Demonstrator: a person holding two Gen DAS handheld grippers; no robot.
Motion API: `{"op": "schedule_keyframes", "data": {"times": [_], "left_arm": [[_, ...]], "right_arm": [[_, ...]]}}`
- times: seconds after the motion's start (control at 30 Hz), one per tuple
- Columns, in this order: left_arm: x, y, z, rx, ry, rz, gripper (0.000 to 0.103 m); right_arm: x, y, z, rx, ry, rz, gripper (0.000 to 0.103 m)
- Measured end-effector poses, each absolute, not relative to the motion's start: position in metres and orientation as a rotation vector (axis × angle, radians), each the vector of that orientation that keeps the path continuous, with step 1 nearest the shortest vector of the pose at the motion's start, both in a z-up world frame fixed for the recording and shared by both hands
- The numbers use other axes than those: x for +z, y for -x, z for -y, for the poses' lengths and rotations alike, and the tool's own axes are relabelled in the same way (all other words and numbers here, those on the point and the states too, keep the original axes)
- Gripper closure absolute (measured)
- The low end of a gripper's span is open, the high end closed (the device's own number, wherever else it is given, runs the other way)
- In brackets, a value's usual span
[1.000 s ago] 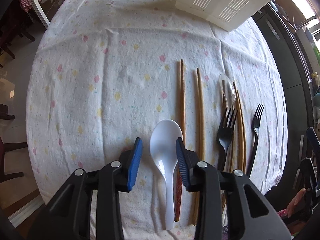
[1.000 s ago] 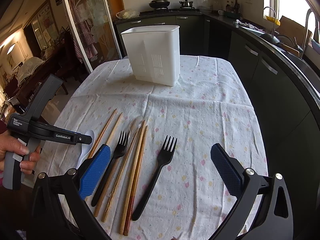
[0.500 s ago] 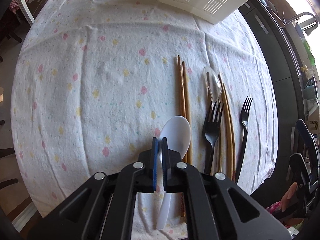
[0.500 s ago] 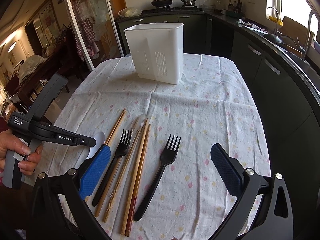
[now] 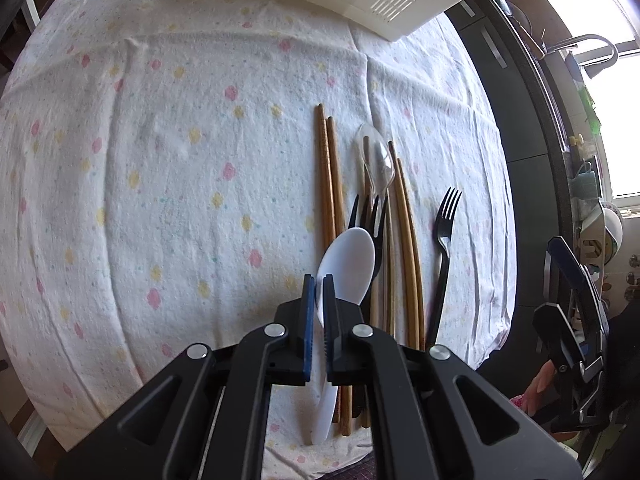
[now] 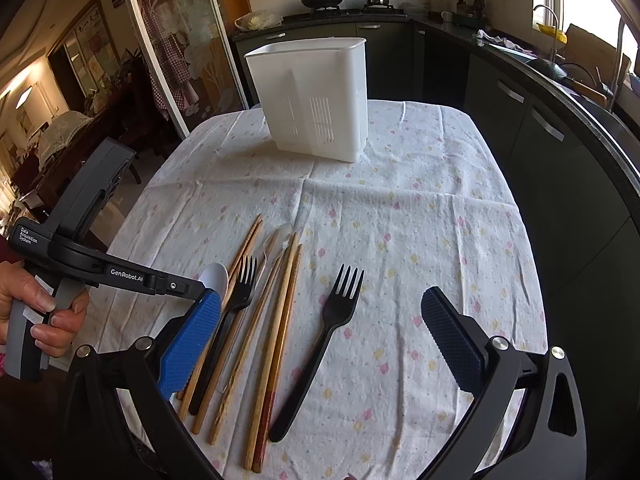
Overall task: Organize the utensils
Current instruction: 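Close the left gripper on the white spoon handle and lift it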
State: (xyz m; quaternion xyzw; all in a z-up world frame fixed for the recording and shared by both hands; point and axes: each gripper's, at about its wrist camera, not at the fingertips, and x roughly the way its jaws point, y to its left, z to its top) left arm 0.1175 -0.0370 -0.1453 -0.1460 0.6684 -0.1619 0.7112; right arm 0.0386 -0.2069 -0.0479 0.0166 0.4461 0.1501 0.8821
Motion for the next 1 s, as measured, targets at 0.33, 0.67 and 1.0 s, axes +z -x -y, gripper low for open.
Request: {"op": "schedule_keyframes", "data": {"times": [0.33,0.67,1.0], "left_arm": [[-0.139,-0.118,0.046,-0.367,0.298,-1.476,0.063],[-0.141,-0.102,0.067,-0.288,0.051,-1.523,0.063],[-0.146,-0.096,0.081,-0.284,-0.017,-1.541,0.085]], "right_arm": [[-0.049,-0.039,0.209,0.305,-0.031,-0.933,0.004],[-0.049,-0.040,0.209,0.307,-0.029,-0.934,0.004],[-0.049,-0.039,0.211,0.308,-0.034,-0.930,0.004]]}}
